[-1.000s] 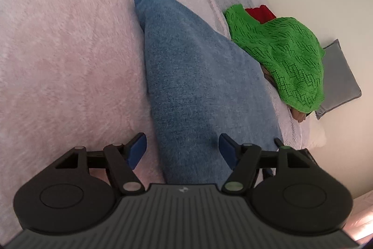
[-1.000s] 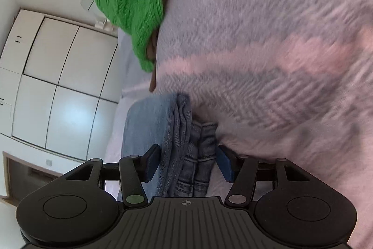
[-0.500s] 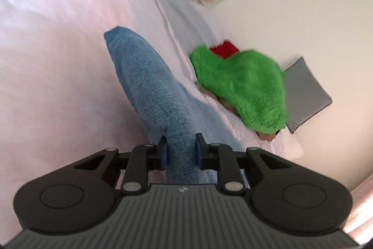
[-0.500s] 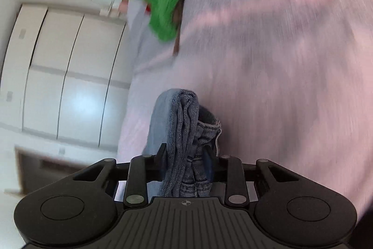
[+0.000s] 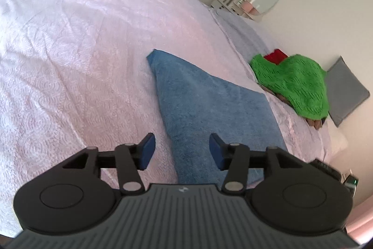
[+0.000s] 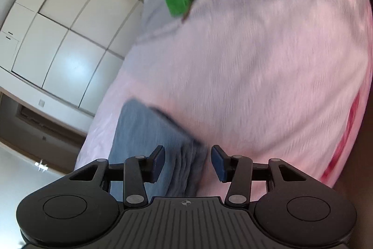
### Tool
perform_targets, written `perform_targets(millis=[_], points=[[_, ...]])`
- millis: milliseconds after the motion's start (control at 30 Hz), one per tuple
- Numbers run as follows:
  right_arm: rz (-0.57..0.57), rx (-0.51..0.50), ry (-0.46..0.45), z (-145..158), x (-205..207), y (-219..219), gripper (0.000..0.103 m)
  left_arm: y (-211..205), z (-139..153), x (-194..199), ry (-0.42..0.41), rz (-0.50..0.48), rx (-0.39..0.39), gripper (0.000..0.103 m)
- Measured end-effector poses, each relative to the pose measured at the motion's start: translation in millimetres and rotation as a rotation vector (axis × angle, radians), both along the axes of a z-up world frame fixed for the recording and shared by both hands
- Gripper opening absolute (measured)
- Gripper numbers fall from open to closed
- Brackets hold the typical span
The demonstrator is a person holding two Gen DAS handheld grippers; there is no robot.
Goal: Fold clothes
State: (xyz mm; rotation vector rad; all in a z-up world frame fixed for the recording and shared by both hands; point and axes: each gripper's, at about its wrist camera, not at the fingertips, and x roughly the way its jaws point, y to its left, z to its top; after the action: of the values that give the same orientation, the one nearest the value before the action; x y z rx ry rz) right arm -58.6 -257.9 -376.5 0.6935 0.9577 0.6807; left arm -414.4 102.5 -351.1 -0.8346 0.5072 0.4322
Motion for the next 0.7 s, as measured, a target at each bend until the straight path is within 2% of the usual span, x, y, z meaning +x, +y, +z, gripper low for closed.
perform_targets(millis=[33,67,100,200,333,400,467,500,533,600,700], points=[[0.006,0.004,0.01,-4,3,4,0.047,-1,-2,3,0.003,-0.008,-0.011,0.049],[0.016,0.013,0.018,-7,4,8,0.042,-2,-4,7,0.006,-0.017,-0.021,0.052],[0.028,0.027,0.021,-9,5,12,0.024,-4,-7,10,0.01,-0.025,-0.032,0.052],[0.02,-0.018,-0.028,-3,-1,21,0.019,-3,-19,19,0.027,-0.048,-0.087,0.052],[0.033,-0.076,-0.149,23,-21,28,0.015,-4,-27,29,0.016,-0.063,-0.113,0.052],[0.051,-0.068,-0.186,32,-29,34,0.013,-3,-29,33,0.005,-0.068,-0.122,0.052],[0.071,-0.025,-0.178,37,-35,37,0.013,-3,-31,36,-0.005,-0.073,-0.132,0.048],[0.093,-0.033,-0.188,38,-38,43,0.012,-3,-32,37,-0.006,-0.076,-0.129,0.043],[0.091,-0.075,-0.198,33,-36,48,0.012,-3,-32,37,-0.002,-0.079,-0.118,0.036],[0.055,-0.177,-0.212,21,-27,56,0.012,0,-35,34,-0.015,-0.084,-0.132,0.032],[0.039,-0.115,-0.102,7,-12,46,0.013,1,-37,30,-0.025,-0.075,-0.146,0.031]])
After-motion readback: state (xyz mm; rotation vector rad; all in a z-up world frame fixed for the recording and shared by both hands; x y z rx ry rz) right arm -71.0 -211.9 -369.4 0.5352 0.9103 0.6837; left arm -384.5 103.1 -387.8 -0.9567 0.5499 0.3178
